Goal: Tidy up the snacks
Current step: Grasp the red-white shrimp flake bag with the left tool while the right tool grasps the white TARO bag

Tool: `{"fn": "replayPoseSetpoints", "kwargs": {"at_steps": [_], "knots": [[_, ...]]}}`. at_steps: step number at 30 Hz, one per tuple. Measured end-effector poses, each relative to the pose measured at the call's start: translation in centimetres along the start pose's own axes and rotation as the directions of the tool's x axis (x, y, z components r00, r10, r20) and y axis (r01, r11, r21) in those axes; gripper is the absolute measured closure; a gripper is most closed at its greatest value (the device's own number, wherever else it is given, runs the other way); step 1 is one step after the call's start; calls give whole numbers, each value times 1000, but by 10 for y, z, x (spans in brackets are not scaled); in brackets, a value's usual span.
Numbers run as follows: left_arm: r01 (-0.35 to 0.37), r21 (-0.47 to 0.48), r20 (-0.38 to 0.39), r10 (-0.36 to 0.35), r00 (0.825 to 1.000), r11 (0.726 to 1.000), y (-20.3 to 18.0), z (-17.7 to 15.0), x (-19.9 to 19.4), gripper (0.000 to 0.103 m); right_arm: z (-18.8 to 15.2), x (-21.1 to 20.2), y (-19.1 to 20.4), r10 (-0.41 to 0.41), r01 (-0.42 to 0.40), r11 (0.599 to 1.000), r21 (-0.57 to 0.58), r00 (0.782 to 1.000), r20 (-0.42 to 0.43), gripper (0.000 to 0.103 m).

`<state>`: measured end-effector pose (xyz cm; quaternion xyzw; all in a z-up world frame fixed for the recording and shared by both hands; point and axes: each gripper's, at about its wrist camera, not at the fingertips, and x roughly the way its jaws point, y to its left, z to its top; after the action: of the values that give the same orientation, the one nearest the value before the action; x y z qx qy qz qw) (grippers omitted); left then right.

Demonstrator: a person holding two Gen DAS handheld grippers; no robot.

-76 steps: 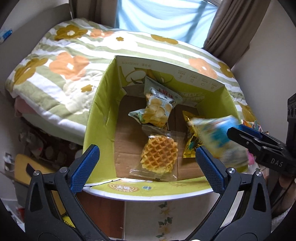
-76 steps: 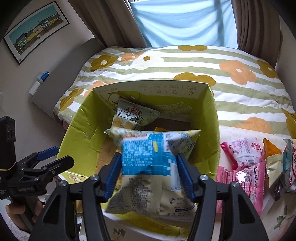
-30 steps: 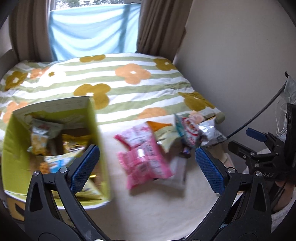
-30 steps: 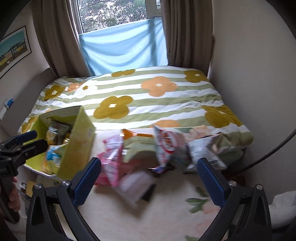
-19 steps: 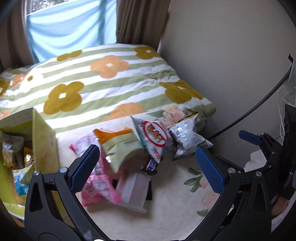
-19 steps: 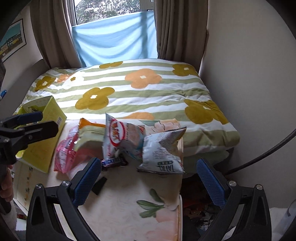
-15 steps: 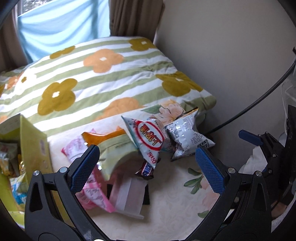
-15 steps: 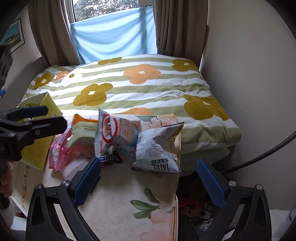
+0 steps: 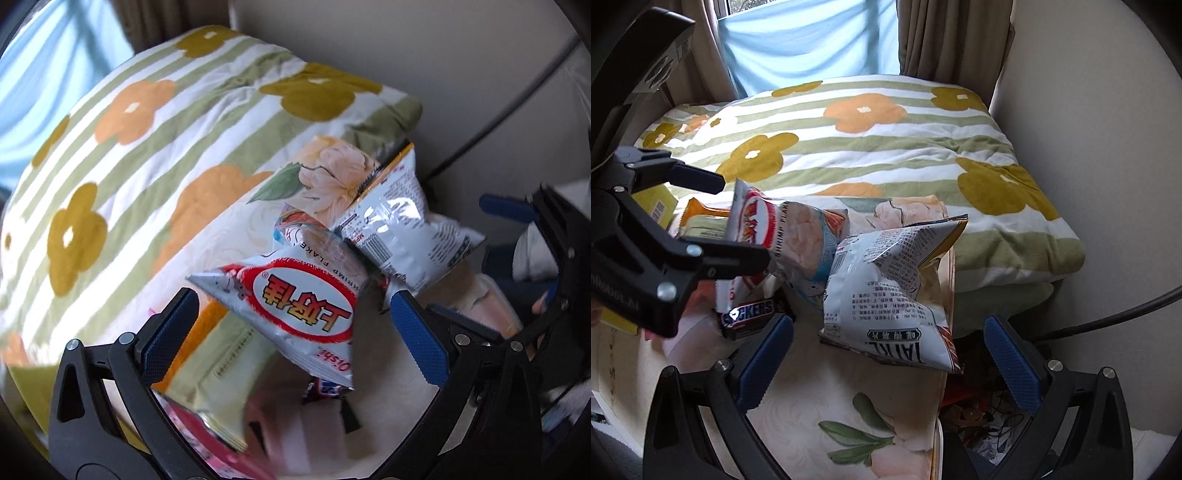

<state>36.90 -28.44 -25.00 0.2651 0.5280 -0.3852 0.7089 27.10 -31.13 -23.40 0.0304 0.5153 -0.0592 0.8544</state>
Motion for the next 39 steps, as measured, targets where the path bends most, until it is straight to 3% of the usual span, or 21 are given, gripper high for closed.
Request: {"fn": "replayPoseSetpoints", "kwargs": {"at_steps": [7, 17, 21, 23, 26, 29, 31, 39], "knots": [[-78, 254, -43, 92, 995, 964, -18, 18, 21, 0, 4, 24, 5, -29, 28, 999, -27, 999, -34, 0], [-74, 387, -47, 100, 994, 919, -23, 27, 38, 0, 10, 43, 3, -47, 46, 998, -31, 997, -58, 0], [-118, 510, -48, 165, 985, 852, -28, 19, 45, 0, 10, 47, 2, -50, 48, 998, -33, 996, -70, 1], [-136, 556, -44, 192, 980, 820, -30, 15, 49, 0, 9, 48, 0, -25, 24, 999, -25, 997, -72, 5], [-176, 638, -19, 244, 970, 750, -37, 9, 56, 1, 9, 48, -1, 15, -15, 1000, -9, 997, -73, 15], [-228, 689, 19, 298, 954, 688, -41, 6, 61, 21, 8, 48, -2, 12, -13, 1000, -5, 998, -67, 19], [-221, 707, 13, 300, 954, 672, -41, 4, 62, 30, 7, 45, -5, 25, -24, 1000, 15, 998, -55, 24], [-247, 720, 46, 310, 950, 649, -47, -4, 59, 37, 6, 39, -10, 43, -41, 999, 34, 998, -40, 34]]}}
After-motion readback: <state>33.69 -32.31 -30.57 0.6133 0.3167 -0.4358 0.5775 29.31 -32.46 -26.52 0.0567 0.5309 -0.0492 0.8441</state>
